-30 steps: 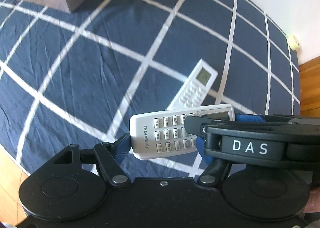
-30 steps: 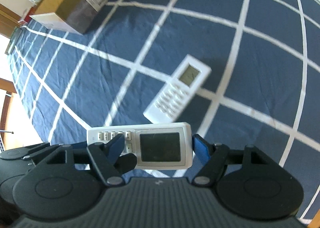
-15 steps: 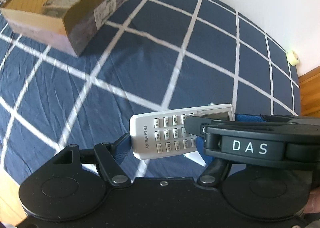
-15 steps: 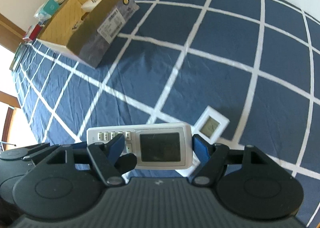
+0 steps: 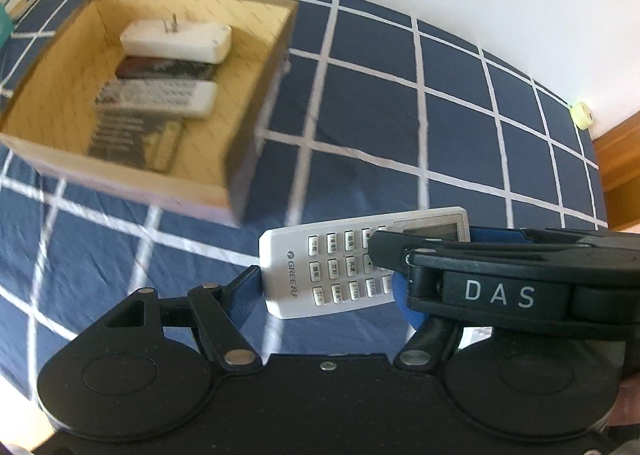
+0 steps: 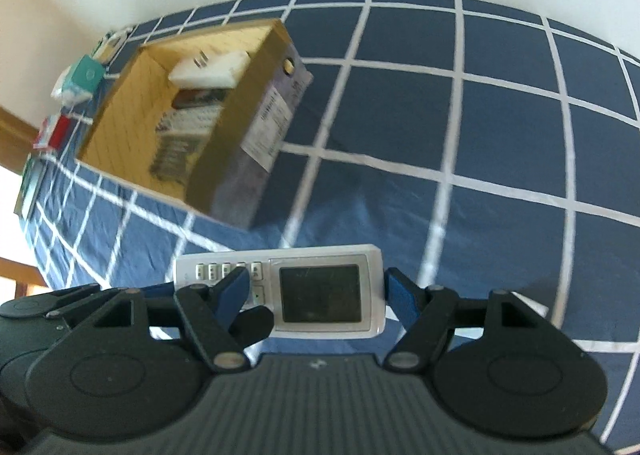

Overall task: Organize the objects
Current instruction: 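Lift and carry the remote with the right gripper toward the box, then lower the remote into the box beside the white plate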

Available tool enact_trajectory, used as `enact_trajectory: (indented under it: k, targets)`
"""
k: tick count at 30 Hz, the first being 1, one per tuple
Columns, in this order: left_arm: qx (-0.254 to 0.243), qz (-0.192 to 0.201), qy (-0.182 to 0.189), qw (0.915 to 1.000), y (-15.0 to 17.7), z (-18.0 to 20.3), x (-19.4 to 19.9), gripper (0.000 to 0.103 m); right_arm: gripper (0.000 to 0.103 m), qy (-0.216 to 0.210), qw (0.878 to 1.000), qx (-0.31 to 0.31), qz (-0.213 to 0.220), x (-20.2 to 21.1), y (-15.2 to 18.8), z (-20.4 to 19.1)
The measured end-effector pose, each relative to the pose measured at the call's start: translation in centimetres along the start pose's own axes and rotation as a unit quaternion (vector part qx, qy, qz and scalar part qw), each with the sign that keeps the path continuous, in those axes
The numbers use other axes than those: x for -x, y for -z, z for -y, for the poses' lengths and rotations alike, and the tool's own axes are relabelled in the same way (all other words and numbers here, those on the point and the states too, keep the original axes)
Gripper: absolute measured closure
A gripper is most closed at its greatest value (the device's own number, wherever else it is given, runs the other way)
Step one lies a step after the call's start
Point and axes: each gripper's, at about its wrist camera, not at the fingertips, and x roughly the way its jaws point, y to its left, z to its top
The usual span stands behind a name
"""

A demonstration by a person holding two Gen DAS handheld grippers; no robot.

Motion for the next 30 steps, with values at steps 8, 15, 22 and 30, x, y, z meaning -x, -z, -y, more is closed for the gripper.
enact_trajectory:
  k: [8, 15, 22, 30]
  targets:
    - [-0.035, 0.0, 0.003, 0.9994, -3.1, -6.8, 1.8, 0.033, 0.03, 0.005, 0.999, -0.035, 0.017, -1.6, -2.1, -6.9]
    - [-0.06, 0.002, 0.006, 0.9982, -5.7, -11.3, 2.6, 0.033, 0.03, 0.008, 0.998, -0.054, 0.035, -3.2, -3.9, -11.7]
    - [-0.065, 0.0, 0.016, 0.9978, -8.3, -14.7, 2.3, 0.033, 0.03, 0.016, 0.997, -0.064, 0.038, -5.0, -6.2, -14.9]
    - [-0.064, -0.004, 0.024, 0.9976, -11.5, -17.8, 1.0, 0.033, 0.03, 0.026, 0.997, -0.063, 0.035, -7.4, -8.9, -17.2]
